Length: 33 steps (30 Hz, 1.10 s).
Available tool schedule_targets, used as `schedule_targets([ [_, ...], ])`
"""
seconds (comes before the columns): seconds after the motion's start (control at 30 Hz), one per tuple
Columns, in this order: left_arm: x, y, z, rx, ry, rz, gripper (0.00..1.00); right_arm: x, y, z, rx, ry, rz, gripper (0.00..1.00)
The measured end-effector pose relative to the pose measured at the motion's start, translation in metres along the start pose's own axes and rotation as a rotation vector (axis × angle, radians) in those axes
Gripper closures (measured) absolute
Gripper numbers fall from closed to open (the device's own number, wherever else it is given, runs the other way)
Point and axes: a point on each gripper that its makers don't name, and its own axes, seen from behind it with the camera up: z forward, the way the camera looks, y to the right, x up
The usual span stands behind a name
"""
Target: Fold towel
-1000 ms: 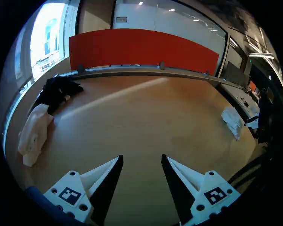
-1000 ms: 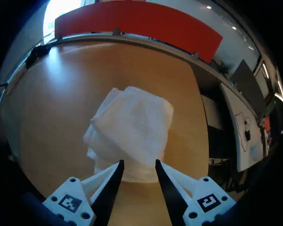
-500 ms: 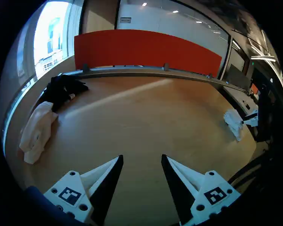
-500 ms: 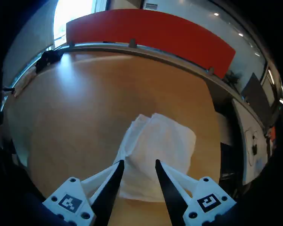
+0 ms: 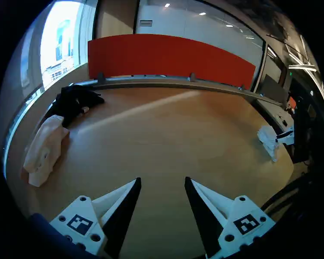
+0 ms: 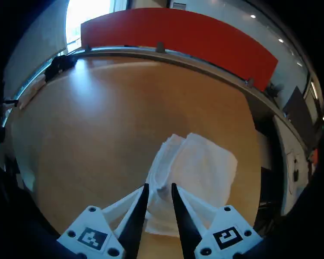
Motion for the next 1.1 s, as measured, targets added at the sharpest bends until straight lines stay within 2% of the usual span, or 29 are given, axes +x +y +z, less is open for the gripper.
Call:
schedule_targets([
  [0.2, 0.0, 0.0, 0.001, 0.0, -0.001, 0.0, 0.26, -0.001, 0.0, 0.001, -0.001, -0.001, -0.002, 0.85],
  [0.3, 0.0, 0.001, 0.001, -0.002, -0.001, 0.001, 0.26, -0.001, 0.0, 0.001, -0.003, 0.002, -0.006, 0.91],
  [0.7, 0.001, 0.002, 0.001, -0.004, 0.001, 0.003, 0.26, -0.01, -0.012, -0.002, 0.023, -0.01, -0.005, 0.92],
  [1.1, 0.0, 0.001, 0.0, -0.003, 0.0, 0.008, 0.26, -0.033, -0.026, 0.008, 0.056, -0.059, 0.016, 0.92],
])
